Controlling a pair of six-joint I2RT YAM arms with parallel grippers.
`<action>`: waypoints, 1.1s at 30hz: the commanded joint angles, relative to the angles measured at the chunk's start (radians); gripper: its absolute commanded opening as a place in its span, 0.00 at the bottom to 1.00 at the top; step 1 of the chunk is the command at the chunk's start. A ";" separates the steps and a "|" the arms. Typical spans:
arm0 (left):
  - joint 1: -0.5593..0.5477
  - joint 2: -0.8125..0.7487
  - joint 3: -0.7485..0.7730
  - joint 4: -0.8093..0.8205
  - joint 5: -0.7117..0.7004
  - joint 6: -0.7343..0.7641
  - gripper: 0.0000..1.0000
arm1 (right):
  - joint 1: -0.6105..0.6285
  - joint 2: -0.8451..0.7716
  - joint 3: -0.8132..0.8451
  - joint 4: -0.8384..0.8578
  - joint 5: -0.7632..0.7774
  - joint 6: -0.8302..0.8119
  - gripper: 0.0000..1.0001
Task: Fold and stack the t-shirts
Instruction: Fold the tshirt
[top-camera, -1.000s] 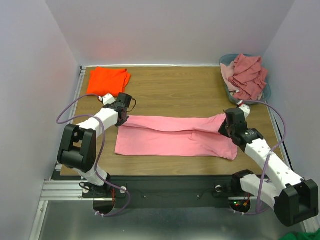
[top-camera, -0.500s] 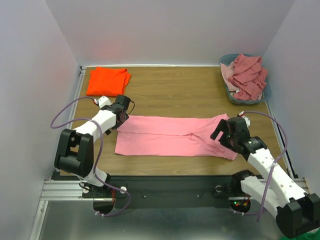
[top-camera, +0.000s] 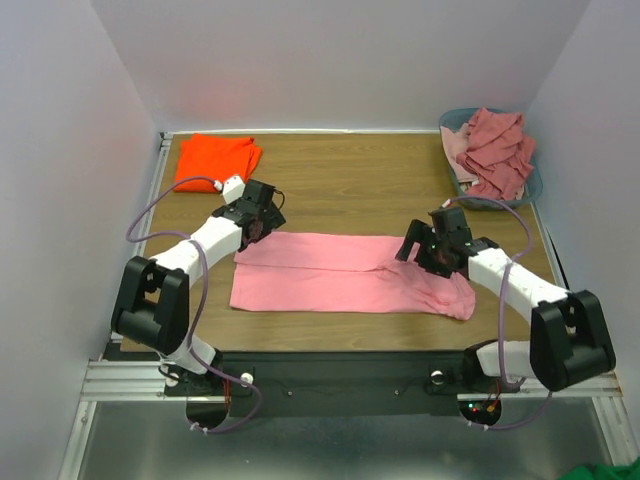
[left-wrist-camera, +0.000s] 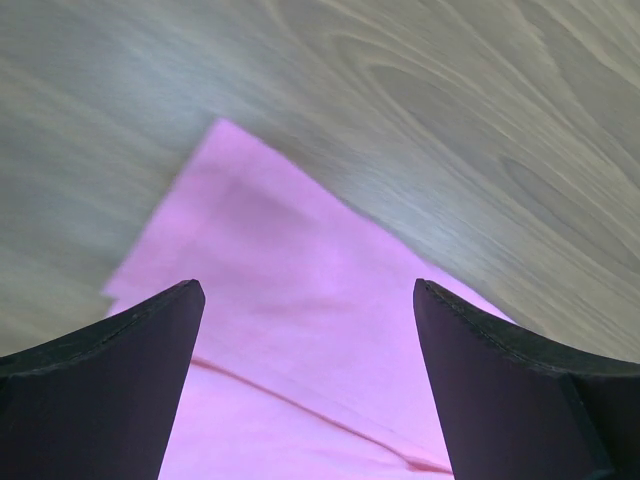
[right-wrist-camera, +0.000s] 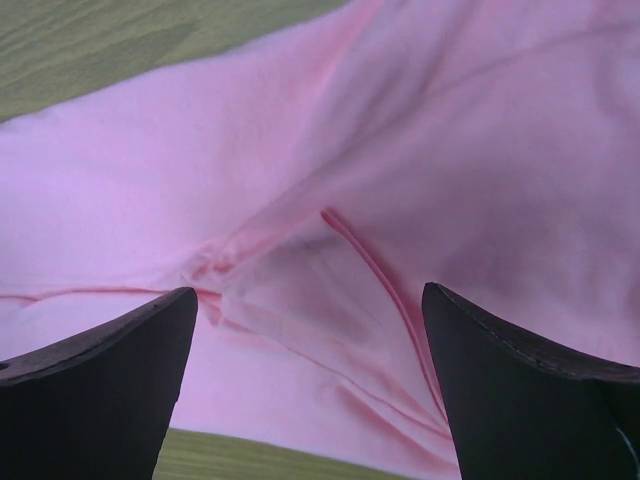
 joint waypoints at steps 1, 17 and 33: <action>-0.002 0.080 0.001 0.090 0.092 0.059 0.98 | 0.004 0.102 0.060 0.165 -0.120 -0.055 1.00; 0.012 0.129 -0.064 0.084 0.026 0.031 0.98 | 0.045 -0.007 -0.142 0.257 -0.559 -0.139 1.00; 0.024 0.120 -0.033 0.023 -0.040 0.021 0.99 | 0.131 -0.303 -0.316 0.240 -0.724 -0.075 1.00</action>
